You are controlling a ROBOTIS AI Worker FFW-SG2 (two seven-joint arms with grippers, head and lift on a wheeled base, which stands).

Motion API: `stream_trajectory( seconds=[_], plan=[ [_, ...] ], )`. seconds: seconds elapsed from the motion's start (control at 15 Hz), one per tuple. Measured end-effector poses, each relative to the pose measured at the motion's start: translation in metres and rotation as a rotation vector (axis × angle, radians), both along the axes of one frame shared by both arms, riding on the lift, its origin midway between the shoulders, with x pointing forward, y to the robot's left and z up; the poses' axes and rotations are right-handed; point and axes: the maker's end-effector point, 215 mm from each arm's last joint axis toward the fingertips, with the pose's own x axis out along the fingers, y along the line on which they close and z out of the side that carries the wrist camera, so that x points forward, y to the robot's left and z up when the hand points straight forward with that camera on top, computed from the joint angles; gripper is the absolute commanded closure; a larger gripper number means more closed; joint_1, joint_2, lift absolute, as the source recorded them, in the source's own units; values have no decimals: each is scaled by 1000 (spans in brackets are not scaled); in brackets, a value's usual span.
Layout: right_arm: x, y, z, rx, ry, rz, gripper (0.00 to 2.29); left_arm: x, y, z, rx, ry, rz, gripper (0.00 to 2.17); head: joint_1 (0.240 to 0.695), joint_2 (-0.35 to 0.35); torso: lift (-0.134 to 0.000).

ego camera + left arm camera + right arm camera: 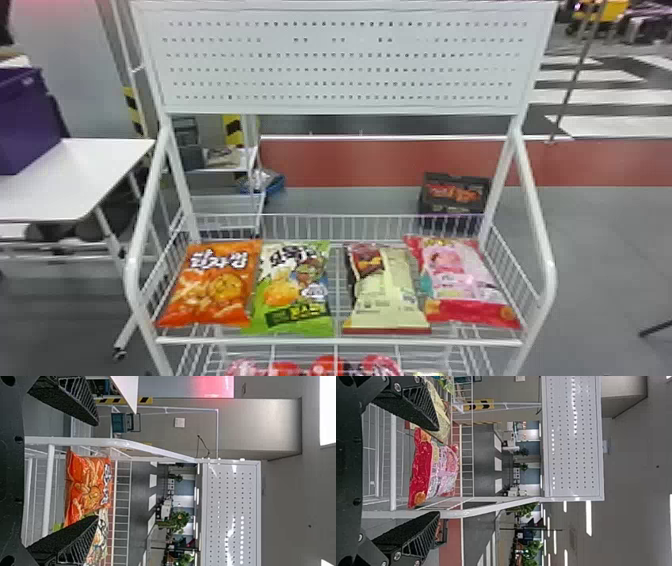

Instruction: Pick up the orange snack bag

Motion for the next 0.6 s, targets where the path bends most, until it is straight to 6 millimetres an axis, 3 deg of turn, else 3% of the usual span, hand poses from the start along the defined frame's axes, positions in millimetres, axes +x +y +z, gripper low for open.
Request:
stream_trajectory(
  seconds=[0.6],
  plan=[
    [0,-1,0,0,-1,-2,140,0,0,-1,1,2,1,39,499,0,0]
  ],
)
